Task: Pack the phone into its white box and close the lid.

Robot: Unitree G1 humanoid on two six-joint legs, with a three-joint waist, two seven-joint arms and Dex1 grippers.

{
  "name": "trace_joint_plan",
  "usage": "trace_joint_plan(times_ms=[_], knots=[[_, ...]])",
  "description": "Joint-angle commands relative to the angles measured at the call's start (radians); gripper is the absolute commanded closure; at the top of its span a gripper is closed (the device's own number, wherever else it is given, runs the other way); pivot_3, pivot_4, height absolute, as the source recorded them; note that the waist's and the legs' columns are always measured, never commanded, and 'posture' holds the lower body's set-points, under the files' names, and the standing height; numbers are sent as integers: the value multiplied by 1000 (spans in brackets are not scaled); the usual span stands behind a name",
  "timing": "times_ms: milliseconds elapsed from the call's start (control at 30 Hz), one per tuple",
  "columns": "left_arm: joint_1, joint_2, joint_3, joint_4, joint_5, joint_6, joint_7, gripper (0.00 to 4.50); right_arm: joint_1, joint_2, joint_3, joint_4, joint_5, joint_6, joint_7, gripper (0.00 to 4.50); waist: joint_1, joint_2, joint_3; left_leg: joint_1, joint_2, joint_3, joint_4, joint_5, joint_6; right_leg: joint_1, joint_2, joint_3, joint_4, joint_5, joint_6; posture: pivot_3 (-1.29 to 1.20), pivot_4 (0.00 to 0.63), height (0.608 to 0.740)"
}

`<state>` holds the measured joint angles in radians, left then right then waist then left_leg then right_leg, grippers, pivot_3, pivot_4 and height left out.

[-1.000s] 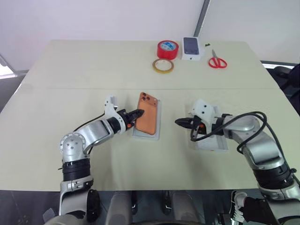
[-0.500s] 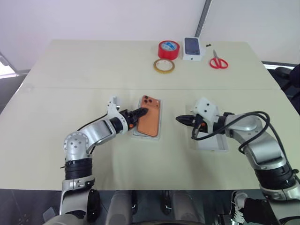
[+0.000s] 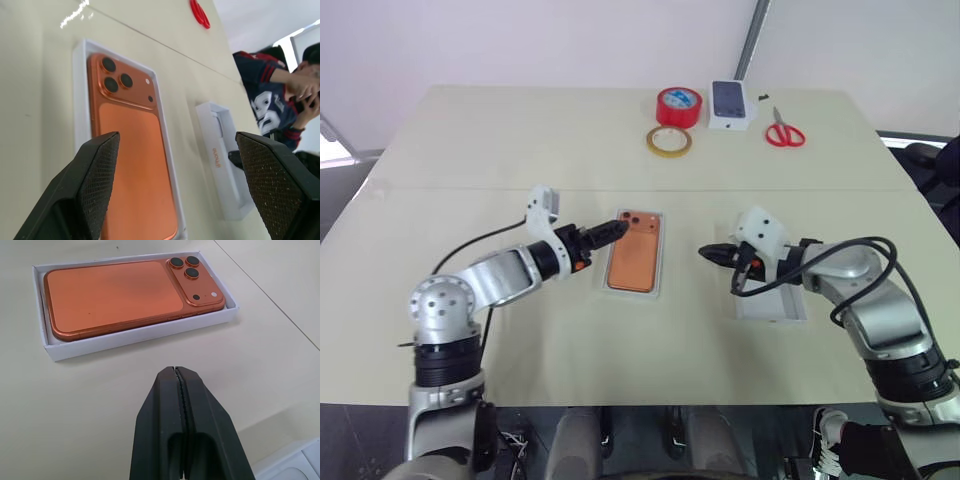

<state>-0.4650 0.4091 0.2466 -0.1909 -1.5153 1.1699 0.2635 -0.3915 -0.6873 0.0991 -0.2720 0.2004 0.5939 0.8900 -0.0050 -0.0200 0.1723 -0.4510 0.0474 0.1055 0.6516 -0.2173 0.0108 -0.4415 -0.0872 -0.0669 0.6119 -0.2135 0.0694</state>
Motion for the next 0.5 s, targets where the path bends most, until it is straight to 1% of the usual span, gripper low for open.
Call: trace_joint_plan(times_ms=[33, 67, 100, 133, 167, 200, 333, 367, 433, 500], knots=[[1, 84, 14, -65, 28, -12, -53, 621, -32, -7, -5, -6, -4, -15, -10, 4500, 0, 0, 0, 0, 0, 0, 0, 0, 0, 0, 0, 0, 0, 0, 0, 0, 150, 740], [5, 117, 9, -77, 85, -30, -80, 621, -44, -7, 7, 1, -16, -6, -18, 4500, -2, 0, 0, 0, 0, 0, 0, 0, 0, 0, 0, 0, 0, 0, 0, 0, 150, 740], [10, 164, -19, -90, 183, -55, -110, 621, -61, -3, 26, 14, -40, 4, -36, 4500, -3, 0, 0, 0, 0, 0, 0, 0, 0, 0, 0, 0, 0, 0, 0, 0, 150, 740], [20, 223, -75, -106, 308, -89, -143, 1123, -83, 4, 52, 34, -63, 30, -54, 4500, -6, 0, 0, 0, 0, 0, 0, 0, 0, 0, 0, 0, 0, 0, 0, 0, 150, 740], [30, 270, -132, -117, 410, -121, -185, 1368, -107, 18, 73, 56, -86, 65, -82, 4500, -8, 0, 0, 1, 0, 1, -1, 0, -1, 0, 0, 0, 0, 0, 0, 0, 150, 740], [37, 293, -172, -118, 473, -146, -224, 1854, -129, 33, 89, 73, -96, 104, -104, 4500, -9, 0, 0, 3, 0, 2, -2, -1, -2, 0, 0, 1, 0, 0, 0, 0, 150, 740], [15, 258, -242, -58, 610, -204, -303, 3898, -184, 72, 161, 84, -133, 154, -128, 4500, 1, 1, 0, 2, 0, 2, -4, -1, -4, -2, -1, 1, 0, 0, 0, 0, 150, 740], [5, 254, -274, -48, 654, -210, -323, 4479, -197, 80, 186, 88, -152, 159, -138, 4500, 1, 1, 0, 0, 0, 2, -4, -1, -4, -3, -1, 1, -1, 0, 0, 0, 150, 740], [-15, 241, -332, -21, 733, -222, -362, 4479, -222, 100, 228, 104, -187, 173, -162, 4500, 0, 1, 0, -2, 0, 2, -4, -1, -4, -4, -1, 2, -1, 0, 0, 0, 150, 740], [-40, 208, -378, 18, 796, -232, -393, 4479, -251, 134, 267, 132, -225, 183, -197, 4500, -1, 1, 0, -3, 0, 3, -3, -1, -4, -5, -2, 2, -1, 0, 0, 0, 150, 740]])
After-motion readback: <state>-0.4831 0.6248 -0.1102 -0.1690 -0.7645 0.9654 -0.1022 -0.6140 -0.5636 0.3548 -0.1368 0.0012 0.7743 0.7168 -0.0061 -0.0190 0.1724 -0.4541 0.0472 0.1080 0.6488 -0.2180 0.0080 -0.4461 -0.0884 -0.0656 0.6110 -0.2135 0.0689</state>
